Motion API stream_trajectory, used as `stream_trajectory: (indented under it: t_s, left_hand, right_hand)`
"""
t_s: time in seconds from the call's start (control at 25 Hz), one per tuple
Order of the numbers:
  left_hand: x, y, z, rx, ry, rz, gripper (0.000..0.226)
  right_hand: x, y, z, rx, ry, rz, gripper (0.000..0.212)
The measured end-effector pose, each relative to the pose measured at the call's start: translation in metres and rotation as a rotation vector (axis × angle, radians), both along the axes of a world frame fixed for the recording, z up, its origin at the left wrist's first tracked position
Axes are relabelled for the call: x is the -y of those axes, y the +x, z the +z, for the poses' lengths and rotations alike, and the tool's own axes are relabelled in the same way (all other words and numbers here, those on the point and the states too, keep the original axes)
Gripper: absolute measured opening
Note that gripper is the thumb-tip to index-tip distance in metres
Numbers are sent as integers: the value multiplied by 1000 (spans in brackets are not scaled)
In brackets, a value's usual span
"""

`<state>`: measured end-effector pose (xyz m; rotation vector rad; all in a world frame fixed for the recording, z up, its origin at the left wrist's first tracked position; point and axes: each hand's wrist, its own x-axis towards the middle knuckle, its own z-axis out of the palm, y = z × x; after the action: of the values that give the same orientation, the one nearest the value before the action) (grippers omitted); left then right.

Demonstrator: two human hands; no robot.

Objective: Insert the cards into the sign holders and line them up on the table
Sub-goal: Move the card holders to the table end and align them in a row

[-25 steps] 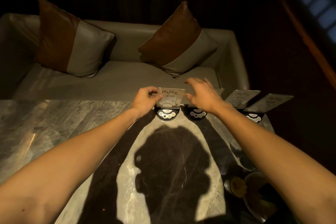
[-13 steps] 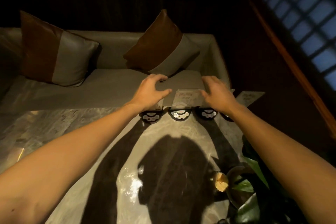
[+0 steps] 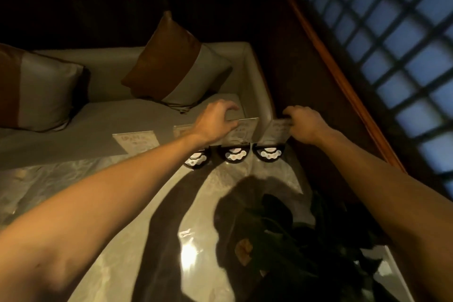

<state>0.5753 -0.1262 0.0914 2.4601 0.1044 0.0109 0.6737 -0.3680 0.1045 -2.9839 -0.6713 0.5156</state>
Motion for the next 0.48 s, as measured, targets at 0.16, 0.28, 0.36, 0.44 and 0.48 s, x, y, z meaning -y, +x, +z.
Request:
stream_trajectory:
  t_s: [0.16, 0.28, 0.36, 0.44, 0.48]
  left_hand:
    - [27, 30, -15, -203, 75, -45, 46]
    - [33, 38, -25, -241, 146, -72, 26]
    - [35, 38, -28, -215, 163, -76, 19]
    - [40, 39, -27, -195, 153, -83, 18]
    - [43, 40, -27, -191, 146, -87, 19]
  right_hand:
    - [17, 13, -18, -43, 43, 46, 24]
    - [19, 22, -25, -9, 78, 89, 18]
    - [21, 27, -27, -4, 80, 129, 15]
    - [24, 31, -27, 2, 75, 153, 14]
    - [25, 33, -28, 9, 75, 157, 15]
